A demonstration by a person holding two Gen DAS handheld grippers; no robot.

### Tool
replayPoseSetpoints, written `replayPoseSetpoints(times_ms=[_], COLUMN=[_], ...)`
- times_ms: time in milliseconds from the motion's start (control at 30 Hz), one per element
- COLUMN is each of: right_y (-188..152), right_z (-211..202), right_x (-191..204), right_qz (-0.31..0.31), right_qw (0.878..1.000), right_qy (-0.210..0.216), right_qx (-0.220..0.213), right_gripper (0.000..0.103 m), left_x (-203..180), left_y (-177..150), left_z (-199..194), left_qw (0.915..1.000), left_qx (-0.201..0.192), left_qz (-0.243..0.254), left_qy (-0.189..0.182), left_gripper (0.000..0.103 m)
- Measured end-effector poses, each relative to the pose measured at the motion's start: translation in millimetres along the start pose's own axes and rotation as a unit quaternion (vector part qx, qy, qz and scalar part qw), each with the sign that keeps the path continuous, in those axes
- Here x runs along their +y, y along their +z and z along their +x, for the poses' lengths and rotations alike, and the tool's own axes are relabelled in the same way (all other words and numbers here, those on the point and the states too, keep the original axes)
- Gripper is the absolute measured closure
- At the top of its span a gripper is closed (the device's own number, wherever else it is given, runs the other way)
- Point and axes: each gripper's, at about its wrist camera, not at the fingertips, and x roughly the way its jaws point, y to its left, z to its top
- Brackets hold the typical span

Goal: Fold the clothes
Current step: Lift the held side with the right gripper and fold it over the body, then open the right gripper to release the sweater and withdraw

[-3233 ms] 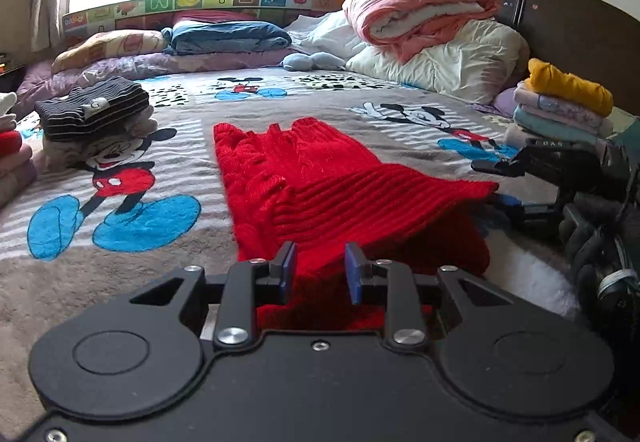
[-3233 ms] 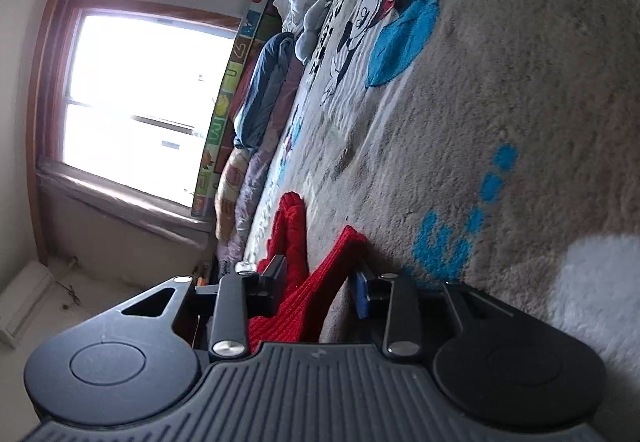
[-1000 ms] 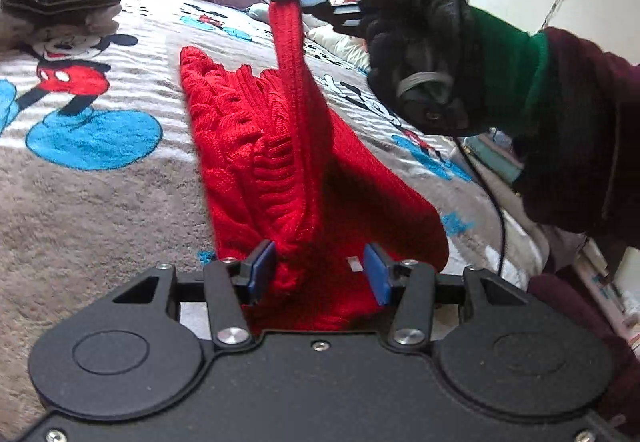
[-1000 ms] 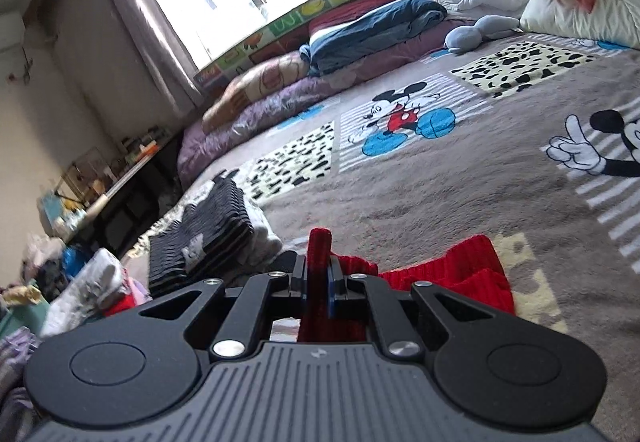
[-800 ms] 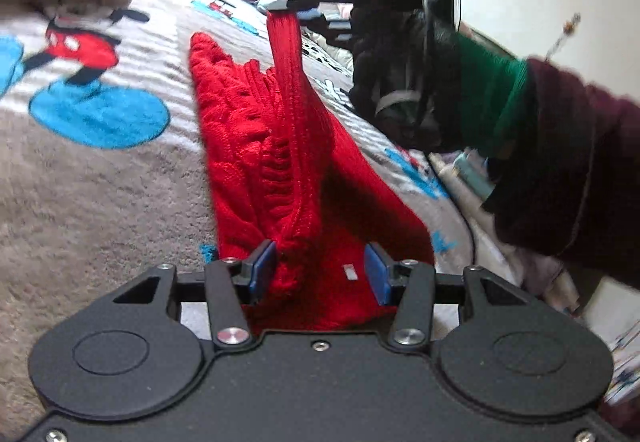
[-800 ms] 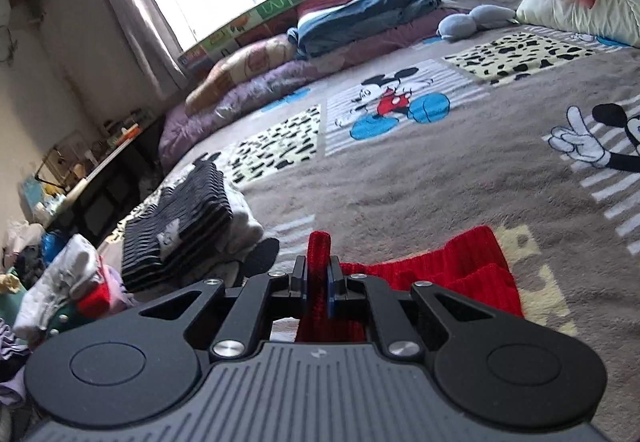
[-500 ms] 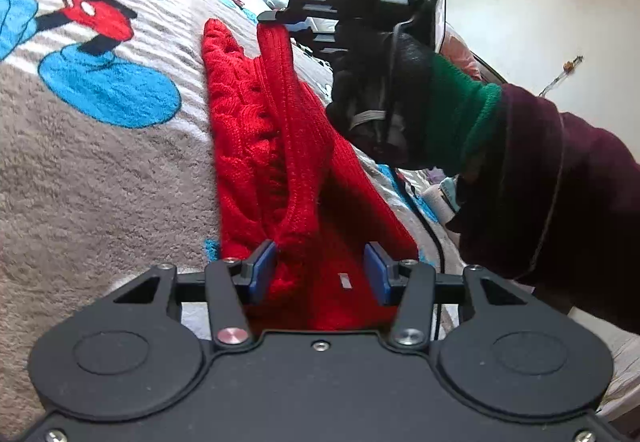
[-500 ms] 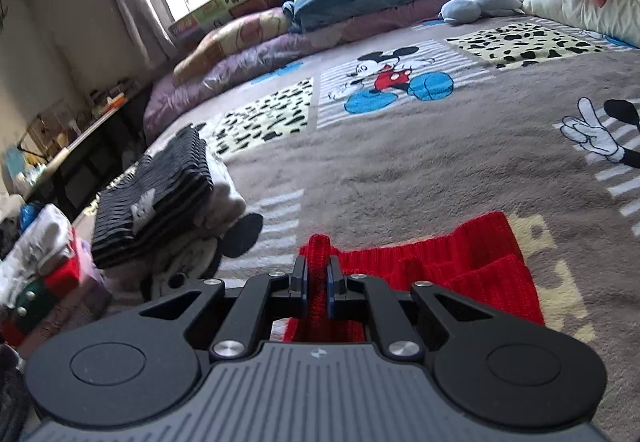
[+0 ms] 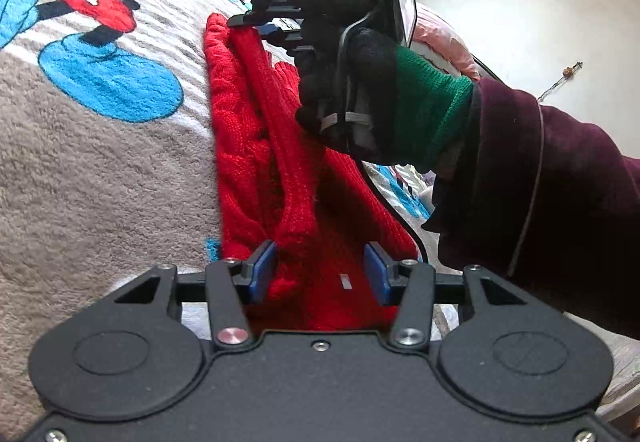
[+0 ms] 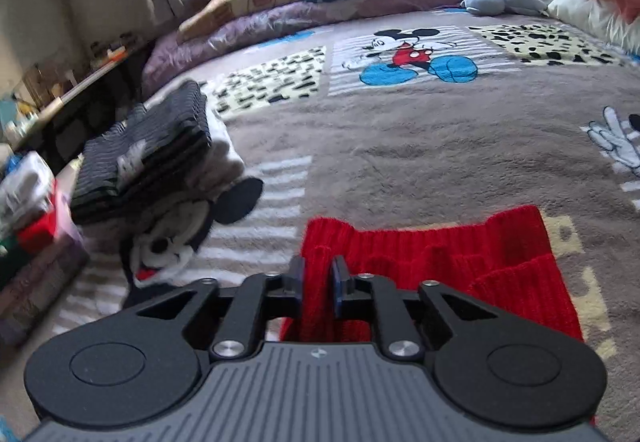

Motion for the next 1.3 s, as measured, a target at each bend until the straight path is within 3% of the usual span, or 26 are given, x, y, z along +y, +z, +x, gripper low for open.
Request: replayPoseSetpoints(times_ms=[167,300,467,533,967,1233,1300], right_y=[10.3,5.5,-25.6,-37.3,-35.2,-53.7,-67.3], right_z=[-28.0,-50.4,-59.6,-56.3,-66.6,-145.6,-166.1], right_x=[-4.4,2.9,27.5,35.1,14.8,-48.9,-66.1], right_qz=[-0.017,-0.110,-0.260,-0.296,-0.231,-0.198,-0.184], right_qw=[0.999,0.993,0.963,0.953,0.973,0.980,0.982], right_qy=[0.028,0.041,0.072,0.063,0.022,0.011,0.014], right_qx=[-0.034,-0.030,0.016,0.031,0.016,-0.037,-0.048], right_gripper=[0.069,0.069,0.073,0.074,0.068,0.066,0.066], left_x=[0.1,-0.1,-0.1,0.8,10.7,8.9,2.7], left_y=[-2.1,-2.4,-2.5,-2.7,-7.4,-13.6,-13.9], left_z=[-3.5,-4.5,-5.8,-6.6,-21.7,-39.1,-39.4], left_qw=[1.0000,0.9999,0.9998,0.9997,0.9983,0.9965,0.9956], left_qx=[-0.002,-0.004,-0.007,-0.008,-0.031,-0.063,-0.078], left_qz=[-0.008,-0.011,-0.017,-0.021,-0.048,-0.044,-0.034], left_qy=[-0.003,-0.001,0.001,0.001,0.006,0.034,0.039], left_gripper=[0.056,0.056,0.056,0.056,0.061,0.060,0.055])
